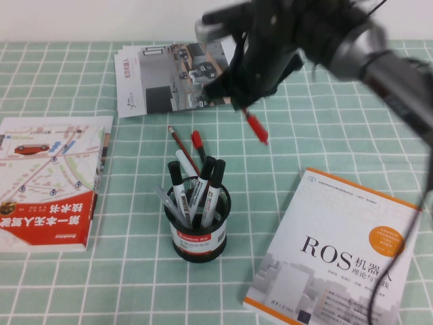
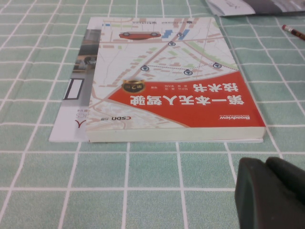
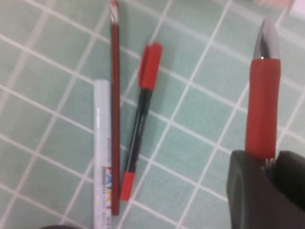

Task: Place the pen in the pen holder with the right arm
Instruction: Place the pen onto the pen holder

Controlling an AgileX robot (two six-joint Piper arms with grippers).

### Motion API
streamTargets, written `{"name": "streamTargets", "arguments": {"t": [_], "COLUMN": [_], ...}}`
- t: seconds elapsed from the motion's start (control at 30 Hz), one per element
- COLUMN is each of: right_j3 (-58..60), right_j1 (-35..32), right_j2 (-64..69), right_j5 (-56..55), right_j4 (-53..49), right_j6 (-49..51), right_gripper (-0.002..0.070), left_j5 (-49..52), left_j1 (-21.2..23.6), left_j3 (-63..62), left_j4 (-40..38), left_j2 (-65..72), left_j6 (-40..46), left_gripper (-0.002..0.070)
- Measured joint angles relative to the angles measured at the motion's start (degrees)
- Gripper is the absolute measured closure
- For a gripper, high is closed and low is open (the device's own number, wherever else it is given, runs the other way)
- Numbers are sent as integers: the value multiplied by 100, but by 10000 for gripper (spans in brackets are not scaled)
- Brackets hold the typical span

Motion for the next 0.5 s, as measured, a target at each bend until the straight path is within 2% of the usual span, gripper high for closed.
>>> {"name": "streamTargets", "arguments": {"t": [0.1,0.2,0.37,0.5], "right_j3": [630,1839,4355,6433], "right_j1": [63,129,226,291], "right_j2": [-618,-1308,-2647,-3724], "right_j5": [-456,-1461,-3961,-6546], "right_j4": [-42,-17,105,127], "right_j6": [-14,-2,61,50], "right_gripper": [608,608,609,609], "left_j5": [0,0,0,0], "left_j1": [0,0,0,0], "left_j3": [0,0,0,0], "left_j4": [0,0,0,0], "left_j2": [0,0,0,0], "left_j6": [0,0,0,0], "left_gripper": [679,679,679,679]}}
